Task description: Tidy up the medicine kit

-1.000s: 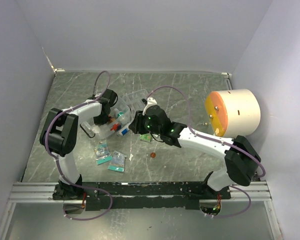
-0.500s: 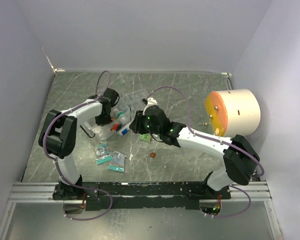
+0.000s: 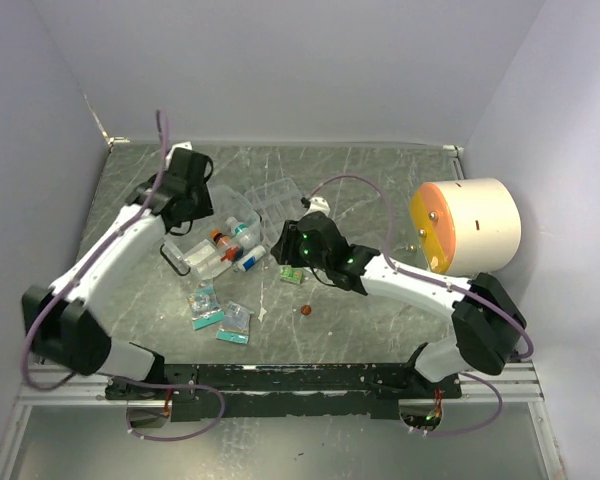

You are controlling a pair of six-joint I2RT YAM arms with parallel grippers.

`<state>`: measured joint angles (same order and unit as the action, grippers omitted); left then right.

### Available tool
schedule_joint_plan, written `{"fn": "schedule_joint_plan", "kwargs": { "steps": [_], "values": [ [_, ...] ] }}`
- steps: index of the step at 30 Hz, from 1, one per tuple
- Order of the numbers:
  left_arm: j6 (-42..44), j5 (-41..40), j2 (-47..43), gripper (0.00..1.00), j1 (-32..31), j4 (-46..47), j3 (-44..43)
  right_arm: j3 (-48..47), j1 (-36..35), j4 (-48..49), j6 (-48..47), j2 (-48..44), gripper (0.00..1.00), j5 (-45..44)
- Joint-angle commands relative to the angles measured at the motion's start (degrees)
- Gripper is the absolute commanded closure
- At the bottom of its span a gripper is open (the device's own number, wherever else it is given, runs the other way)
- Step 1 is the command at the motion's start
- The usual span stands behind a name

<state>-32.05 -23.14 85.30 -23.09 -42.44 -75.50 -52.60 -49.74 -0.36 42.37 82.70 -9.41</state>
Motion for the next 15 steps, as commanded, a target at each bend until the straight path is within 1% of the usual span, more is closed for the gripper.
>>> {"fn": "schedule_joint_plan", "kwargs": {
  "steps": [1, 3, 4, 8, 10, 15],
  "values": [
    [5.29, 6.20, -11.88, 0.46, -0.46, 6.18, 2.91, -0.12, -0.28, -2.22, -3.27, 2.21, 0.55, 5.56],
    [6.97, 8.21, -17.46, 0.36, -0.46, 10.97, 5.49, 0.79, -1.19, -1.40, -3.24, 2.91, 0.52, 7.77],
    [7.68, 8.95, -20.05, 0.33, -0.42, 12.66, 6.48, 1.31, -1.80, -0.87, -2.88, 3.13, 0.50, 8.53],
    [9.67, 11.22, -27.87, 0.25, -0.46, 18.62, 10.24, 2.97, -4.48, 2.18, -0.67, 4.96, 0.45, 11.65],
    [10.48, 12.11, -30.69, 0.23, -0.46, 21.01, 12.19, 2.75, -5.93, 2.92, 0.47, 6.62, 0.45, 12.91],
    [11.06, 12.66, -35.41, 0.23, -0.46, 24.67, 16.45, 1.17, -8.85, 2.44, 1.75, 11.21, 0.46, 14.65]
  ]
}}
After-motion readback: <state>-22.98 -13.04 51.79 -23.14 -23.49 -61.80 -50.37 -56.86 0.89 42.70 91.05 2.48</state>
